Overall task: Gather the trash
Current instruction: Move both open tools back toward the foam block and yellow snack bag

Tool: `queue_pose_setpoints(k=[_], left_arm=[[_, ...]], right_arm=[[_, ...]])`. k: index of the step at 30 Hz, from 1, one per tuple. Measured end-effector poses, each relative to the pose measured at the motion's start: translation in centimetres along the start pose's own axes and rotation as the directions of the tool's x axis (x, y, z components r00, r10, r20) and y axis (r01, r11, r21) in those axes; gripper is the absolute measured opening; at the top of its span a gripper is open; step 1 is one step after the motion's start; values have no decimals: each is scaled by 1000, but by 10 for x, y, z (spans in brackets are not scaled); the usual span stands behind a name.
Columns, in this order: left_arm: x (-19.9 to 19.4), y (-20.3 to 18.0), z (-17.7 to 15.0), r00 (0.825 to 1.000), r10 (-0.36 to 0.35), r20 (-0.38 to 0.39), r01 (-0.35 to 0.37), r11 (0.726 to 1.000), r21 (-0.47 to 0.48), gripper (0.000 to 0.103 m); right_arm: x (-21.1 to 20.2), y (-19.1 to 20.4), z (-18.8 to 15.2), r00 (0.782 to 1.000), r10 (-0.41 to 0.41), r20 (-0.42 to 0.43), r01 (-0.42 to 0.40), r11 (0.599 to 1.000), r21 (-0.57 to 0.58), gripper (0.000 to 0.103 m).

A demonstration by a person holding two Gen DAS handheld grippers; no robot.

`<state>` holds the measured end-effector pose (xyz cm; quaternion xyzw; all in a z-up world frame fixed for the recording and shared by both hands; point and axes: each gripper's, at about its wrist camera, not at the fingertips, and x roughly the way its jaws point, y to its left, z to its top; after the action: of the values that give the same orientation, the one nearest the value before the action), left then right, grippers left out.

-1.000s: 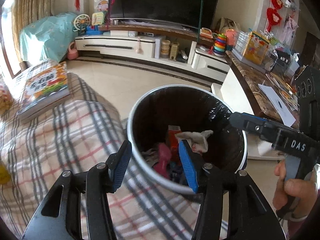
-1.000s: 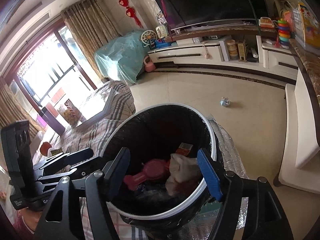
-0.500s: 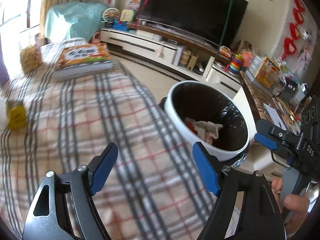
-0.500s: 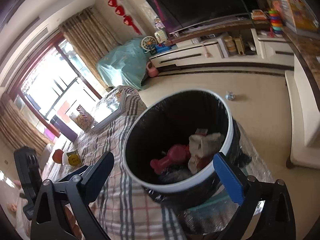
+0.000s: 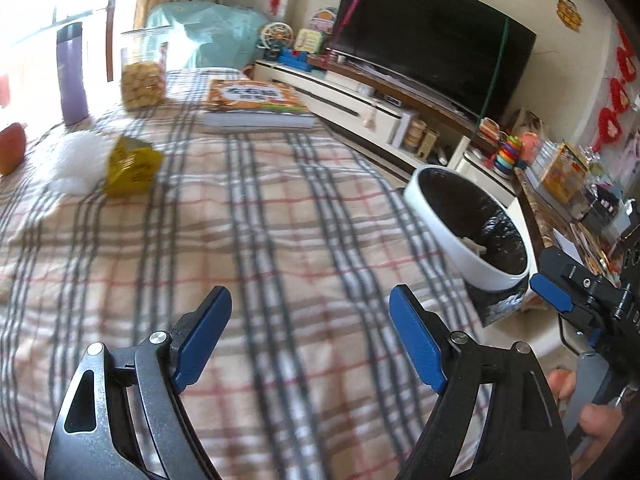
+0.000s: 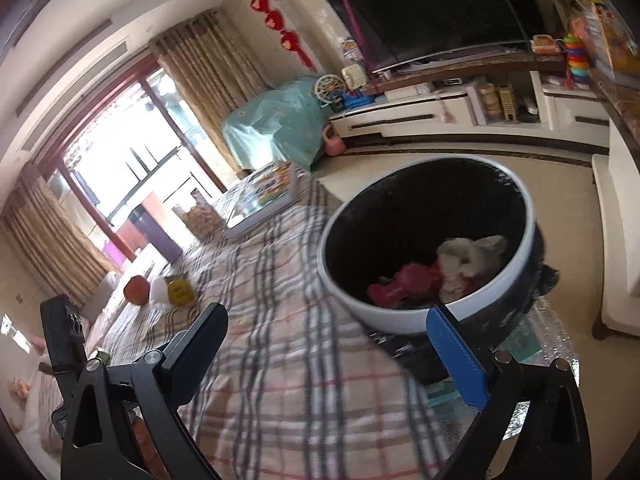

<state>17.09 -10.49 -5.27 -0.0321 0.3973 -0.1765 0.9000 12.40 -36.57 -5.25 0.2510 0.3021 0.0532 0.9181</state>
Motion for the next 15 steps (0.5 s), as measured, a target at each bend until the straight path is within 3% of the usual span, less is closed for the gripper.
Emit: queue_pose_setpoints(k=[4,9,15], left_arm=[[-7,18,-9,999,38,13,-38,999,-19,84],[-19,42,-18,995,93,39,-92,995,-42,84],[-28,66,-27,989,143,45,-140,989,-55,84]], right_arm=[[11,17,-10,998,15,-61,-18,999,-35,100],[18,44,-24,997,-38,-65,27,987,-161,100],[34,71,-34,996,-29,-90,7,974,-226,100]])
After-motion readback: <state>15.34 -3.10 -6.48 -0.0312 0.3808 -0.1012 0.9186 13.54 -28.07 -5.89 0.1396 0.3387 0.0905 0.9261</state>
